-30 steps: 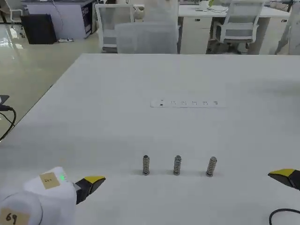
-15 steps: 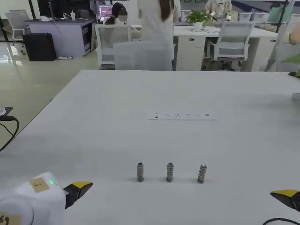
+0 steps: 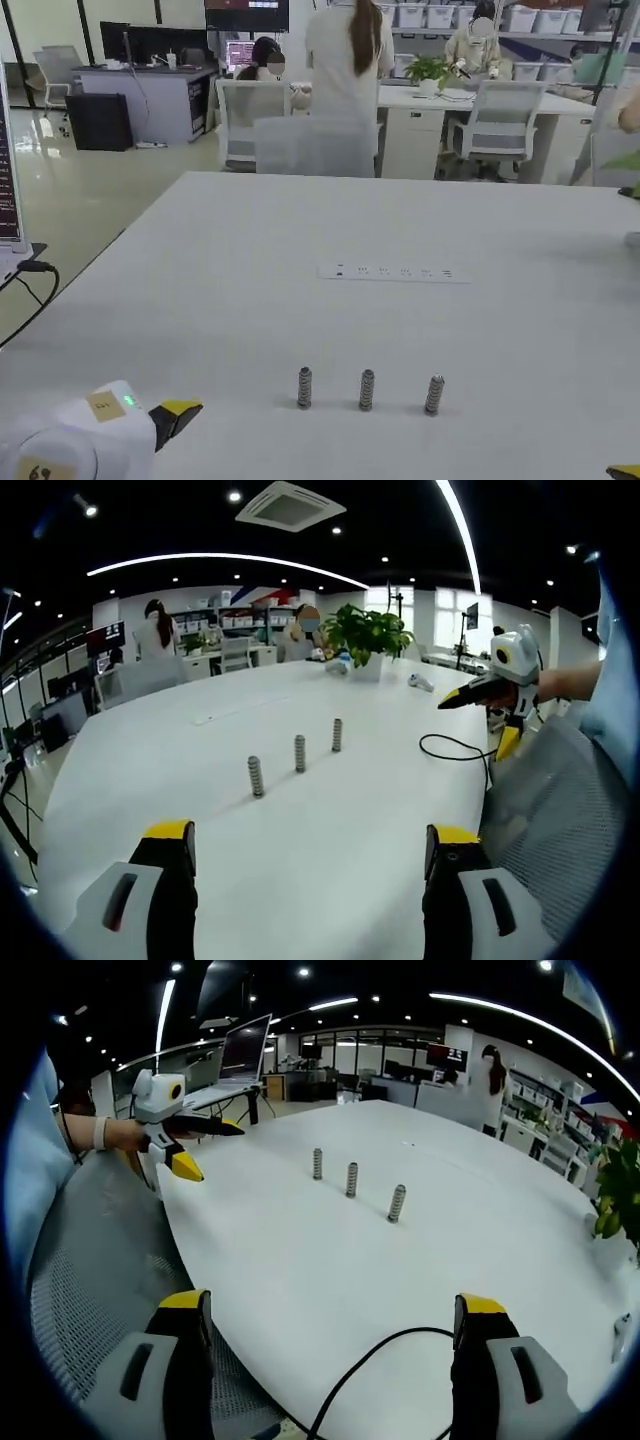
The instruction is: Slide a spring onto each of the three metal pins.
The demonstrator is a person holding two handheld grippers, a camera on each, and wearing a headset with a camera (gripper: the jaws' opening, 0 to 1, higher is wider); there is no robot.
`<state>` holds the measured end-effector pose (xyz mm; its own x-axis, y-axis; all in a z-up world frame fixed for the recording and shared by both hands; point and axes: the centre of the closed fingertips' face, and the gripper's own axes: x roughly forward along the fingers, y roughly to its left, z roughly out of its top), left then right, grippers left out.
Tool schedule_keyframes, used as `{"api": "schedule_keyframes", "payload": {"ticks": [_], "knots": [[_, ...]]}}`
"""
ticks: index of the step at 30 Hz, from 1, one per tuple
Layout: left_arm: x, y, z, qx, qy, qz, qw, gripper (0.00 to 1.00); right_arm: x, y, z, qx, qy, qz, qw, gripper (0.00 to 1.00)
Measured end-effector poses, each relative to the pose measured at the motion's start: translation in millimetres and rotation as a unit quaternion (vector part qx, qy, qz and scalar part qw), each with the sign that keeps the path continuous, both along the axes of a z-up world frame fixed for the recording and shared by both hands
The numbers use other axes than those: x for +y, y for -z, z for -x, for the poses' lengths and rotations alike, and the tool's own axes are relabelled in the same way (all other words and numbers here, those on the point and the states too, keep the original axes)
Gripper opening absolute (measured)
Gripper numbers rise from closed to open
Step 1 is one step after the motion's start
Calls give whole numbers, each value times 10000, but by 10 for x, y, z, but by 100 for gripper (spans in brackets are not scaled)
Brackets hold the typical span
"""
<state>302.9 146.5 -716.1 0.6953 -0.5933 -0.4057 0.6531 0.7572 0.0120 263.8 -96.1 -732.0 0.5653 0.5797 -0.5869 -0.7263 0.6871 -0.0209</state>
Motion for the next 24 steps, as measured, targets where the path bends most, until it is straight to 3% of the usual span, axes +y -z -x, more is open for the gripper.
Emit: {"api": "schedule_keyframes", "payload": {"ticks": [9, 24], "knots": [[37, -43, -1, -34, -90, 107, 9999, 93, 51, 55, 12, -116, 283, 21, 9995, 100], [7, -53, 4, -21, -66, 226, 9997, 92, 63, 115, 90, 69, 284, -20, 9996, 98]]}}
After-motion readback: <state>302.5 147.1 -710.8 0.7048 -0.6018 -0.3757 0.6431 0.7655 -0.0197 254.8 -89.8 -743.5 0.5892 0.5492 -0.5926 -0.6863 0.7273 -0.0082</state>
